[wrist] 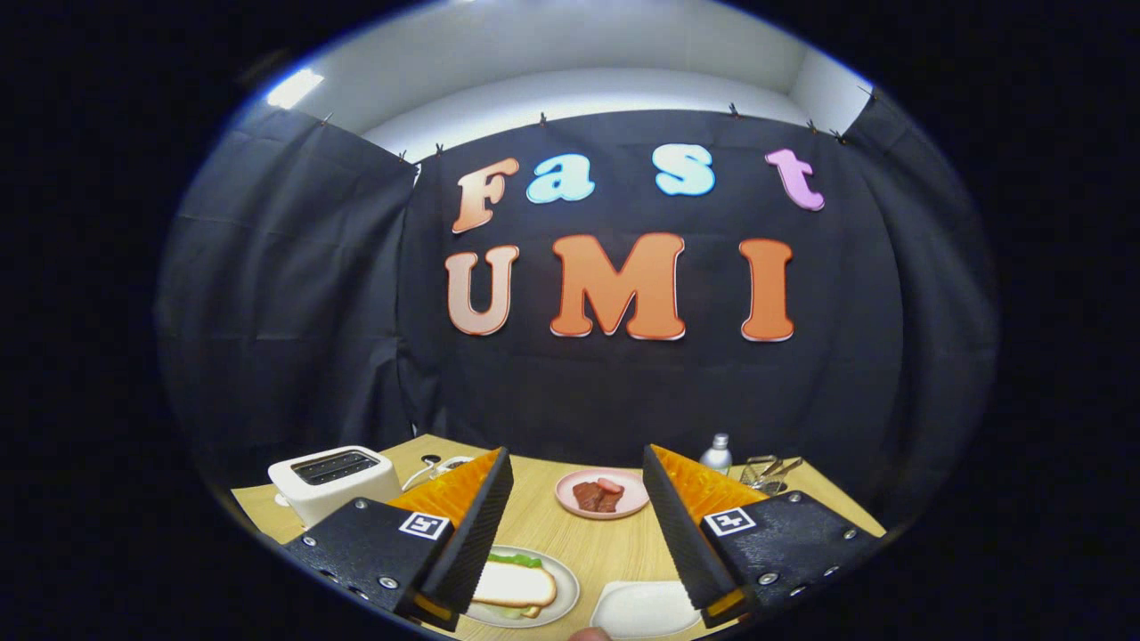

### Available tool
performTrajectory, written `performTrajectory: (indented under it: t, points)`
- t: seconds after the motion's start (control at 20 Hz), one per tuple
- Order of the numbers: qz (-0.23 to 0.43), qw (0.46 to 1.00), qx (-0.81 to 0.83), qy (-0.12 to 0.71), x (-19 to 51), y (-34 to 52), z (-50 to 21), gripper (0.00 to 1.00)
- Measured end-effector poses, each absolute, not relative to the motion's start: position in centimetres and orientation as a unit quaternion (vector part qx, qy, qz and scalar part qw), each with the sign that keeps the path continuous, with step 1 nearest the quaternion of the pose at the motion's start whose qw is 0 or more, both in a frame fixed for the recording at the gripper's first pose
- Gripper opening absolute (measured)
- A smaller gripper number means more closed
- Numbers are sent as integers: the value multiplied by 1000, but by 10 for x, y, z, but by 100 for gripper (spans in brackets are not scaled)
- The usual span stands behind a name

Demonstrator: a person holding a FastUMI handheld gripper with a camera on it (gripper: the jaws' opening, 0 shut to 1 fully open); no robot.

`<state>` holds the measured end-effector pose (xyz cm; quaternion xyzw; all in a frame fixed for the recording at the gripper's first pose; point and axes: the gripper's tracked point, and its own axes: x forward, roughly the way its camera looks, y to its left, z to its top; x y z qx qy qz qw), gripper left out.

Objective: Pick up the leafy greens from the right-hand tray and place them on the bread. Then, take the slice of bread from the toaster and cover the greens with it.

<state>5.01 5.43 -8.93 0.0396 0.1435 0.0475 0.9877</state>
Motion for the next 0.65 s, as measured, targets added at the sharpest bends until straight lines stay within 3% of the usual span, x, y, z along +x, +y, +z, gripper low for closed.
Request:
performTrajectory:
  t: [0.65]
  points:
    - [23, 993, 51, 99, 15, 37, -91, 90]
